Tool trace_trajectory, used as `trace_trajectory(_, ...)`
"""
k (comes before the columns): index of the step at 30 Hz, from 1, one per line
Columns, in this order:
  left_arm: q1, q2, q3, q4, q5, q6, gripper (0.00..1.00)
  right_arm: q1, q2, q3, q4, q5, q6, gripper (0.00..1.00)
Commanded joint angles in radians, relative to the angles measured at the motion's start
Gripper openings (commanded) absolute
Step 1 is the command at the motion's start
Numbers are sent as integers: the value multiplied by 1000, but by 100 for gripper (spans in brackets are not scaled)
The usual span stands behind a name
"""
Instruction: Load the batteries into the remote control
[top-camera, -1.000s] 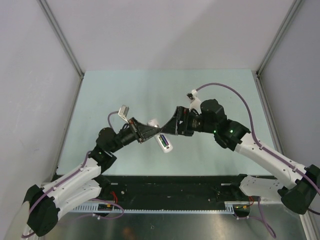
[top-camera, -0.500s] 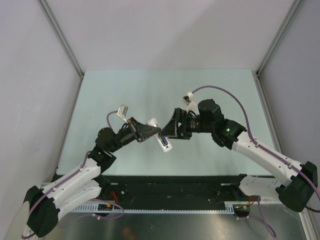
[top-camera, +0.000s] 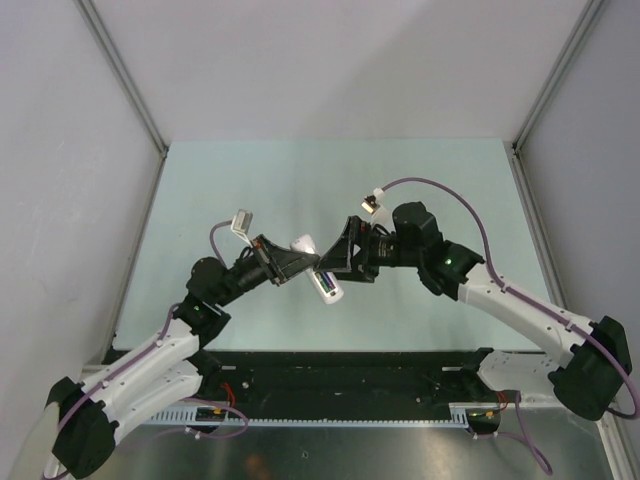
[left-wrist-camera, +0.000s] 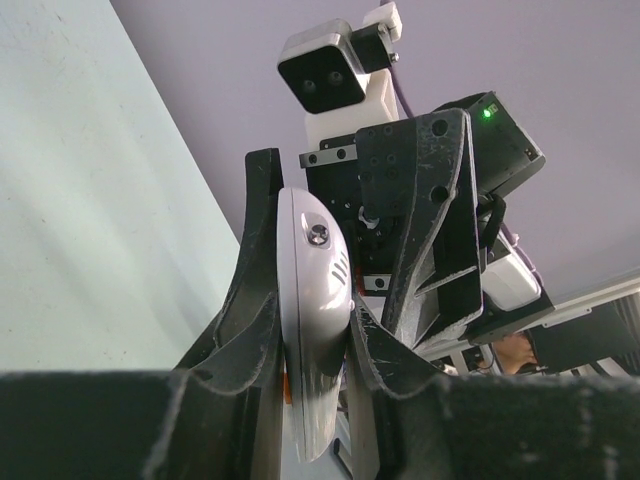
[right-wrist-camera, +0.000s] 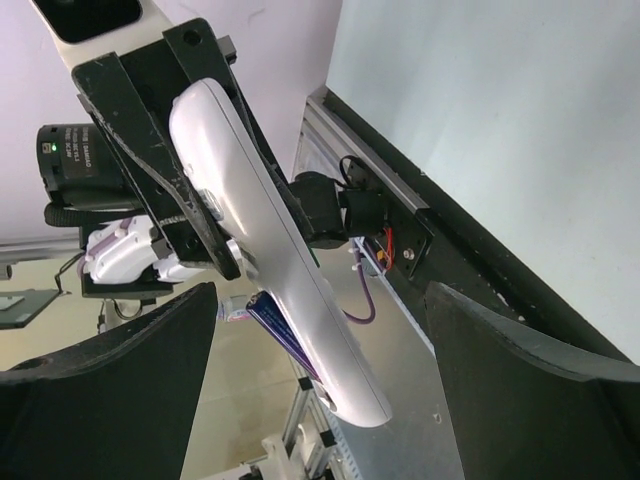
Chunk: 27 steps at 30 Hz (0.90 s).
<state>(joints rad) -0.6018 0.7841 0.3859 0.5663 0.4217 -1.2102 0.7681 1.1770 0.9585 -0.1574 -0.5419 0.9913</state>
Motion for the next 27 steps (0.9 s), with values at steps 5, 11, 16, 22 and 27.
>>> trace_trajectory(5, 5, -34, 19, 67, -9, 28, 0, -10, 21, -6, 93, -18, 60, 88)
trace_trajectory(11, 5, -37, 22, 67, -15, 26, 0, -9, 18, -9, 84, -16, 50, 87)
trace_trajectory(16, 4, -31, 30, 69, -21, 28, 0, -7, 16, -15, 67, -23, 41, 85)
trace_trajectory(22, 5, -25, 33, 70, -26, 24, 0, -7, 0, -23, 67, -17, 33, 85)
trace_trajectory(27, 5, -5, 39, 72, -9, 5, 0, -4, -11, -23, 55, -7, 1, 89)
